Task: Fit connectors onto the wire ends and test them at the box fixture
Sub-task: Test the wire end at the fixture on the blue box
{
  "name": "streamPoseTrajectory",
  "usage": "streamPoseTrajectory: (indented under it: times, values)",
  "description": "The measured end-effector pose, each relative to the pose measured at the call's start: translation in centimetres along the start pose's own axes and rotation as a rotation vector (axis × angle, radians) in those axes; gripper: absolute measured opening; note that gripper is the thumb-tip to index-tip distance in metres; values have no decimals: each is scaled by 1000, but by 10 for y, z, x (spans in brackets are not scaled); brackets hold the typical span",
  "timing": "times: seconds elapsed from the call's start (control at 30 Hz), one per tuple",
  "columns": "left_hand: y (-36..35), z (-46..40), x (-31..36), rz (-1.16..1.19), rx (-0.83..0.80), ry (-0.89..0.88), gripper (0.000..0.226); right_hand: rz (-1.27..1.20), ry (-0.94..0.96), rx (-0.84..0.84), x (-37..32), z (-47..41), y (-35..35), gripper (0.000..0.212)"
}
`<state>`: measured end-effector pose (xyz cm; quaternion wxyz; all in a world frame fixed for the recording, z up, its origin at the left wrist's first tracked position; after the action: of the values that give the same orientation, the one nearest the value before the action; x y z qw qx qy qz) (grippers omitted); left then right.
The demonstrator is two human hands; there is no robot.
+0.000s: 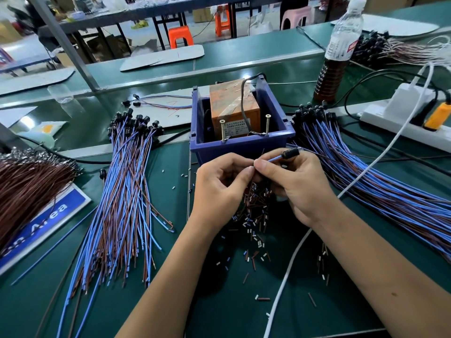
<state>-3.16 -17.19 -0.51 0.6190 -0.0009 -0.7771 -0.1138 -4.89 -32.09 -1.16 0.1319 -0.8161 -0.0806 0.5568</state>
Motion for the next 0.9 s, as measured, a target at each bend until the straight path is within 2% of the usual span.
streamPoseTrajectory:
  times: [0.1, 0.27, 0.37, 0.5, 0.63, 0.73, 0.8, 0.9]
  values:
    - [-1, 0, 3, -34, -4, -21, 11, 17, 54, 24, -4, -1, 1, 18]
    - [0, 1, 7, -67, 8, -59, 10, -29, 91, 21, -8, 0, -2, 4]
    - [2, 1, 6, -84, 17, -55, 10, -23, 133, 71, -11, -4, 9, 6]
    - [5, 3, 9, -32, 29, -70, 9, 12, 219, 54, -16, -5, 15, 10]
    - [11, 5, 11, 22, 112, -90, 11, 78, 336, 114, -26, -9, 28, 22]
    - [18, 7, 13, 34, 196, -106, 12, 244, 392, 157, -33, -9, 34, 21]
    - [23, 8, 15, 44, 247, -128, 12, 404, 429, 54, -35, -8, 25, 31]
    - [26, 9, 17, 57, 287, -149, 11, 649, 430, -365, -25, 0, -11, 39]
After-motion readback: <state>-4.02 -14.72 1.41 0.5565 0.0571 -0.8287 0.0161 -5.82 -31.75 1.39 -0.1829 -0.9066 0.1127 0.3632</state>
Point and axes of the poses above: each hand's wrist, its own z-axis away from the middle knuckle, its own y-axis out of the back of the hand, x = y × z, the point moved 7 cm from there along -z, towards the middle knuckle, and after that the axes turned 13 degrees about y, right-handed, at the moved point
